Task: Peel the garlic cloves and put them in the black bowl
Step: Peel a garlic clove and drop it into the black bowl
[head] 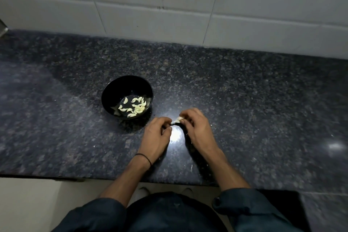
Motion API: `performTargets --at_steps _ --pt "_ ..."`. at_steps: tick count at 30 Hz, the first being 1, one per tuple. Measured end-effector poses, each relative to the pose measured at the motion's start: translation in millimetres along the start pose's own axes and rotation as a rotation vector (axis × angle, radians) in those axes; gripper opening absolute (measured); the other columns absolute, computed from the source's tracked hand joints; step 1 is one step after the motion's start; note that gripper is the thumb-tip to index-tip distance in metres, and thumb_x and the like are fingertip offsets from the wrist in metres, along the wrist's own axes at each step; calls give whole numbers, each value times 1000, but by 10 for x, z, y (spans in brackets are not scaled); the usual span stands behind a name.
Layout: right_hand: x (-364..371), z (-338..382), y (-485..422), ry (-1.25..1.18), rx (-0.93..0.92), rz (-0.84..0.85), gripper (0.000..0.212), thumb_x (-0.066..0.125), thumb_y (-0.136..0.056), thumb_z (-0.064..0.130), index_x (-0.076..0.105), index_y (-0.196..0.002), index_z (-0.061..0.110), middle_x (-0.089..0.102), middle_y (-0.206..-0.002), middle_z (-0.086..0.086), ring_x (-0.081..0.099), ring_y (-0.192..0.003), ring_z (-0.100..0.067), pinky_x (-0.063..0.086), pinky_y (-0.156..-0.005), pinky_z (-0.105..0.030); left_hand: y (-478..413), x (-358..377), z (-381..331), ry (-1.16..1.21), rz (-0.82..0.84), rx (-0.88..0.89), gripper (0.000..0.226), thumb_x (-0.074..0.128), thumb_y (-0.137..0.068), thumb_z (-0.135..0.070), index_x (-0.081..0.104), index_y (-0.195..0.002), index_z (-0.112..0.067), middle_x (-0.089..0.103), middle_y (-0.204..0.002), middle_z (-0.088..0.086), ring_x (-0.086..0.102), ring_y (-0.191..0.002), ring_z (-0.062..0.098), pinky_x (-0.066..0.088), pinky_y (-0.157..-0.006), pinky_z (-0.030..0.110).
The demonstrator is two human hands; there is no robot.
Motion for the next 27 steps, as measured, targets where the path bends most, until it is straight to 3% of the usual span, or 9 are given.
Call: performTargets --at_steps 4,9,14,17,20,27 --pt "-30 41 115 -183 113 -104 10 66 -93 8 69 -101 14 65 -99 5 64 -92 -8 51 -83 -23 -5 12 -86 285 8 -152 30 72 -89 -10 65 -117 -20 68 -98 -2 64 -81 6 56 -77 24" --pt "-38 138 206 -355 200 -148 7 70 -93 22 69 -98 26 69 -98 7 69 -92 -13 59 -82 -42 -32 48 -240 634 21 -260 20 69 -92 -10 68 -112 -13 75 -98 8 70 -86 15 54 -72 25" --pt "-75 193 230 -387 183 -149 9 72 -93 22 73 -102 23 67 -101 7 69 -96 -16 58 -86 -47 -35 26 -282 662 -43 -226 11 66 -93 -3 73 -100 -8 76 -90 9 70 -78 23 58 -70 29" --pt "-117 232 244 -406 193 -134 10 69 -96 22 76 -102 19 68 -100 6 69 -96 -15 58 -86 -42 -37 9 -250 642 -39 -204 11 67 -93 -5 74 -100 -9 76 -94 12 71 -87 40 61 -76 46" --pt "-139 259 249 -447 231 -158 8 68 -95 16 76 -97 18 71 -96 4 70 -90 -15 60 -82 -41 -25 -11 -270 581 -29 -168 11 69 -92 -8 74 -100 -12 76 -97 7 71 -96 31 58 -87 40" --pt "-108 301 269 -441 259 -201 7 70 -93 13 76 -92 16 70 -92 3 70 -85 -14 59 -77 -32 62 15 -290 707 -26 -270 15 76 -84 -9 74 -98 -2 76 -94 14 70 -84 20 58 -78 31"
Point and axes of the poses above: each hand's wrist, its own y-axis away from the middle knuckle, its own x-axis out of the palm, z = x × y, the point moved 3 cm from there along -y, towards the middle knuckle
